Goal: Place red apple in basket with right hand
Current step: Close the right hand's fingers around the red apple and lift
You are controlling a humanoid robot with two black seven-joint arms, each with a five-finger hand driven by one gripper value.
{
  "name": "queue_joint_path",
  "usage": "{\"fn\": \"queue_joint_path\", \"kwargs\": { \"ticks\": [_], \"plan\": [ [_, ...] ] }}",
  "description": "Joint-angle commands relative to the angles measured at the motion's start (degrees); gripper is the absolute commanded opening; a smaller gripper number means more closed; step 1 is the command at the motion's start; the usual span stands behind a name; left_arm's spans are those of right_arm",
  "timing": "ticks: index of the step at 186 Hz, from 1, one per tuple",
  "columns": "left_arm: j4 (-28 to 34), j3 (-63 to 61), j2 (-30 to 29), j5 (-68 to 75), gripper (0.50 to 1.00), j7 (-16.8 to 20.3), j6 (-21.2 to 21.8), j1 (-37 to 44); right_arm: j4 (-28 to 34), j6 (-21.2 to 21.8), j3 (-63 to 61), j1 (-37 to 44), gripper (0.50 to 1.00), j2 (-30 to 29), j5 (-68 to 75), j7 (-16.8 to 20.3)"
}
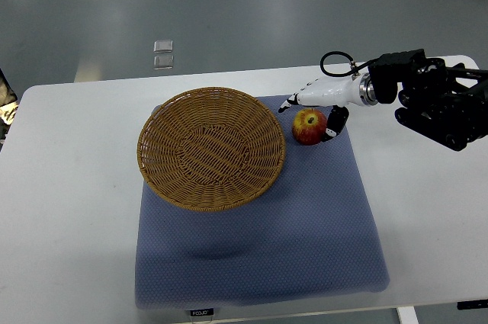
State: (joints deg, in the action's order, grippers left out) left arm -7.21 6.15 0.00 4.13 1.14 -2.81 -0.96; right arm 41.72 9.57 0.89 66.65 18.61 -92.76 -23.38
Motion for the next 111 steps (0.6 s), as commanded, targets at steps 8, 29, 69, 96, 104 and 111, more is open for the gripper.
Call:
{"fn": "queue_joint_path", "kwargs": {
  "ticks": [8,29,69,96,104,111],
  "plan": [
    [0.0,0.0,0.0,0.0,1.0,0.0,0.0,0.0,-1.6,-1.5,1.2,-0.2,0.917,-0.5,-0.1,0.0],
    [0.0,0.0,0.0,0.0,1.0,0.0,0.0,0.0,-1.6,-1.6,1.3,-0.1,0.915,-0.5,0.0,-0.1],
    [0.0,0.0,0.0,0.0,1.0,0.0,0.0,0.0,-1.6,-1.5,1.5,0.0,0.903,-0.5,0.0,-0.5],
    [-0.1,0.0,0.0,0.0,1.0,0.0,0.0,0.0,-1.5,-1.3,1.6,-0.1,0.848,-0.5,-0.1,-0.6],
    [-0.1,0.0,0.0,0.0,1.0,0.0,0.0,0.0,-1.5,-1.3,1.6,-0.1,0.848,-0.5,-0.1,-0.6],
    [0.0,0.0,0.0,0.0,1.0,0.0,0.0,0.0,-1.4,-1.2,1.6,0.0,0.836,-0.5,-0.1,-0.6]
  ]
}}
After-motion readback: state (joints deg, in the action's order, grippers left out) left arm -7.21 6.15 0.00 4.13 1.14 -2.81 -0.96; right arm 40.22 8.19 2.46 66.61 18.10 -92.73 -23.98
